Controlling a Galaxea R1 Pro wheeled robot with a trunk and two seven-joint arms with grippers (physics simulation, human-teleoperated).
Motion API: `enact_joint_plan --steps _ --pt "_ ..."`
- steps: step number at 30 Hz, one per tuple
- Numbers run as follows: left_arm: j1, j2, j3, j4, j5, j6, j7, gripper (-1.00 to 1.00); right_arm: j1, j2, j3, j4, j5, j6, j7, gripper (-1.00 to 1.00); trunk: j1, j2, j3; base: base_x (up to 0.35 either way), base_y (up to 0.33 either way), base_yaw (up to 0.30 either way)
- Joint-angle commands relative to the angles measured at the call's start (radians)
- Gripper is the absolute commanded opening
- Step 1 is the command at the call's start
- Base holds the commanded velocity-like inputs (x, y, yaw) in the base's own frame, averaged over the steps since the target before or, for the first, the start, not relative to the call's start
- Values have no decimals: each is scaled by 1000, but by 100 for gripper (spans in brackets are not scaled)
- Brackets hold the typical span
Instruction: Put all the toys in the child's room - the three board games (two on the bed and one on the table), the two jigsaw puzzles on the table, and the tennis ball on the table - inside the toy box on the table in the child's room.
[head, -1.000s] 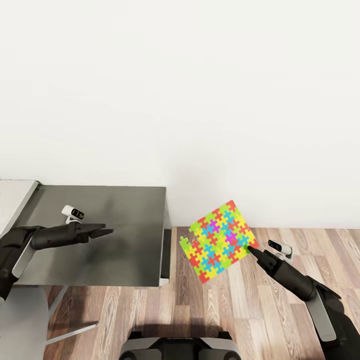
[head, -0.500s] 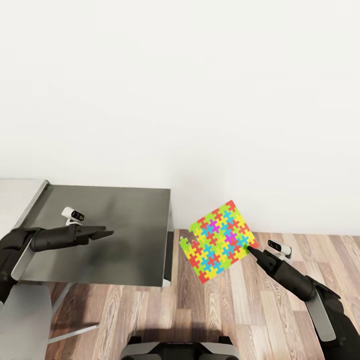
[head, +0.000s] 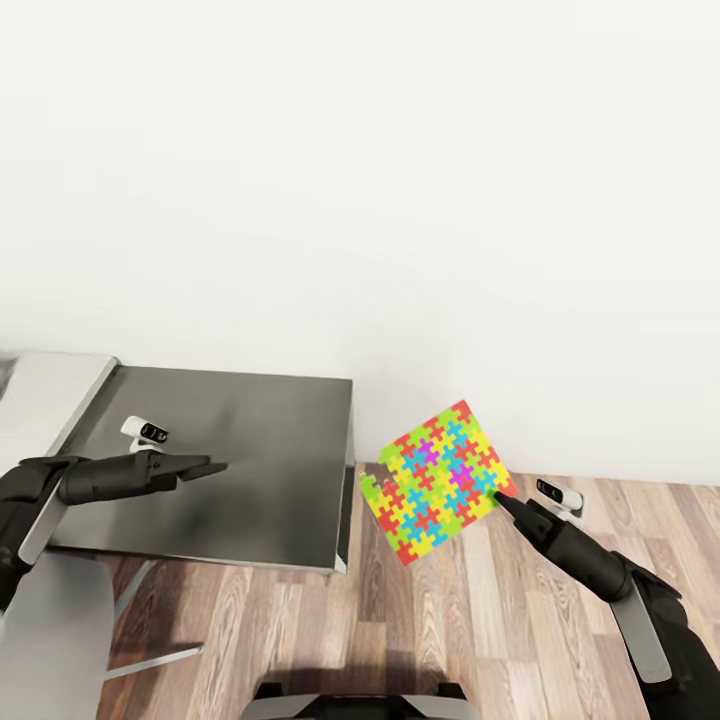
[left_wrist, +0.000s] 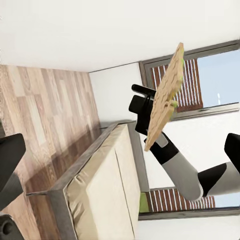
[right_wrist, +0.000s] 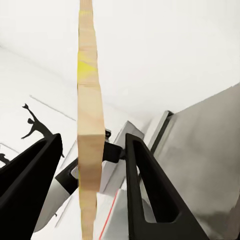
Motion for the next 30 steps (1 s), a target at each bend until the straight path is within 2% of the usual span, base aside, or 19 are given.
enact_joint_plan --steps 1,25,30 --pt "-1 0 0 0 0 10 -4 100 0 0 0 0 -3 1 0 -100 1 -2 0 -1 86 77" --pt "28 2 6 -44 1 10 -4 100 0 -2 1 0 -3 -17 -3 -100 1 -2 40 0 10 81" --pt "39 3 38 -64 1 11 -4 100 0 -1 2 -13 -2 -17 -3 -100 1 -2 48 0 0 81"
